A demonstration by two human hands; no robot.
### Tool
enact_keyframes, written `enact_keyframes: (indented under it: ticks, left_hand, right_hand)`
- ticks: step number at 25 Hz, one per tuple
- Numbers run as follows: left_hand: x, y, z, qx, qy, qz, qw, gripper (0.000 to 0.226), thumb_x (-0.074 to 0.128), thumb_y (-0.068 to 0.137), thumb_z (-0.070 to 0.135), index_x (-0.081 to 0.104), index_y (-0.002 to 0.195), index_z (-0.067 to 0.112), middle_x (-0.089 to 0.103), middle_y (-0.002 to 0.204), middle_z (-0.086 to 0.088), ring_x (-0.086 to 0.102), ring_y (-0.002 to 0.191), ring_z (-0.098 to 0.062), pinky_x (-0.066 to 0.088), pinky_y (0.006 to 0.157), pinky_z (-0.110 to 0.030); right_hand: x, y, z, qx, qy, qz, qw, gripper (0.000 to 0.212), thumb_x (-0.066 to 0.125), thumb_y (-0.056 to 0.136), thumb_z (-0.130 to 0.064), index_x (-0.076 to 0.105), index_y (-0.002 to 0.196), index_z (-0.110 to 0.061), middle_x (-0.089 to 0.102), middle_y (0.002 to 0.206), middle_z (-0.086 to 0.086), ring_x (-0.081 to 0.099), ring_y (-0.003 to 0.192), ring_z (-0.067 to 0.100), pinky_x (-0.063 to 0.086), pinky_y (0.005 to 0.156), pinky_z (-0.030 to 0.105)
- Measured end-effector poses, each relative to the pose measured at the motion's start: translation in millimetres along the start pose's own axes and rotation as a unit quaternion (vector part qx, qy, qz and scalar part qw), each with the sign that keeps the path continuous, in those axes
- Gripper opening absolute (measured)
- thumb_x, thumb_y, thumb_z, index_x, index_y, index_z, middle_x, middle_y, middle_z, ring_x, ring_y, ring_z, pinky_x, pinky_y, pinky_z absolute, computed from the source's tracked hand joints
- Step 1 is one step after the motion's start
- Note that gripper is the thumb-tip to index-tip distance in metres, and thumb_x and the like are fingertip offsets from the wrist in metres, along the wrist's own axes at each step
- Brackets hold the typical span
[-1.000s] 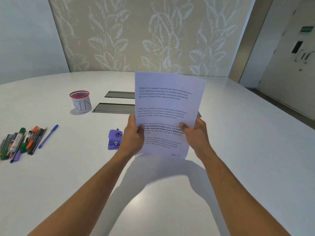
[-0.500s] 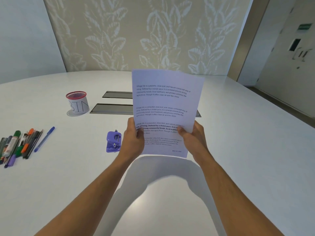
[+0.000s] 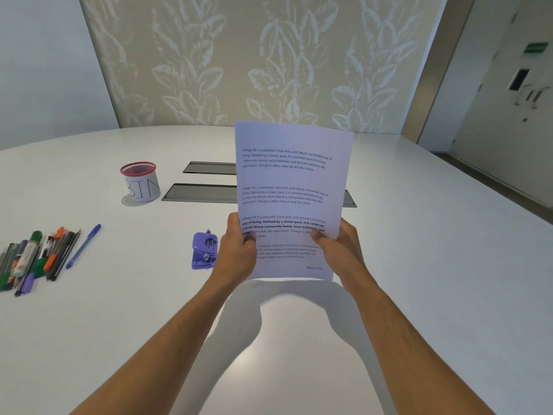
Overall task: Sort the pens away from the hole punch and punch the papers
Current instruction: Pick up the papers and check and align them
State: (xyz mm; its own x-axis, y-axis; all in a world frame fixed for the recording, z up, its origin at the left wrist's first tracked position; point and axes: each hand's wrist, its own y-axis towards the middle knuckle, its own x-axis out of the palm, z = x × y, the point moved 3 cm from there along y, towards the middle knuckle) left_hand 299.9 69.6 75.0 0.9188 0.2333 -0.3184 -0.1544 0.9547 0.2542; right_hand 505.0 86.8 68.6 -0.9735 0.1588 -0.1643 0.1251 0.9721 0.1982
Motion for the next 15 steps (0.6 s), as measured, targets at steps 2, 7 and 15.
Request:
enact_keyframes:
  ticks: [2, 7, 15]
  left_hand:
    - [-5, 1, -2, -0.004, -0.009, -0.006, 1.000, 0.021, 0.039, 0.098, 0.003, 0.038, 0.109, 0.021, 0.054, 0.093, 0.012, 0.056, 0.084, -0.010, 0.053, 0.071, -0.036]
    - [-12, -1, -13, -0.086, -0.037, -0.068, 0.993, 0.024, 0.045, 0.096, 0.007, 0.044, 0.114, 0.022, 0.061, 0.101, 0.011, 0.063, 0.093, -0.013, 0.058, 0.075, -0.034]
    - [-65, 31, -42, -0.084, 0.099, 0.105, 0.986, 0.018, 0.059, 0.092, 0.031, 0.059, 0.103, 0.016, 0.065, 0.092, -0.001, 0.061, 0.078, -0.019, 0.051, 0.059, -0.024]
  right_hand:
    - [-2, 1, -5, -0.017, 0.014, -0.001, 1.000, 0.022, 0.063, 0.092, -0.007, 0.065, 0.109, -0.021, 0.074, 0.105, -0.003, 0.071, 0.094, 0.016, 0.058, 0.082, 0.036]
    - [-6, 6, -7, -0.005, 0.050, 0.004, 0.999, 0.019, 0.059, 0.097, -0.011, 0.060, 0.114, -0.020, 0.072, 0.111, 0.001, 0.071, 0.096, 0.018, 0.058, 0.083, 0.035]
    - [0, 1, 24, 0.104, 0.121, -0.017, 0.987, 0.022, 0.058, 0.096, -0.003, 0.064, 0.117, -0.009, 0.074, 0.109, 0.010, 0.073, 0.095, 0.026, 0.059, 0.083, 0.039]
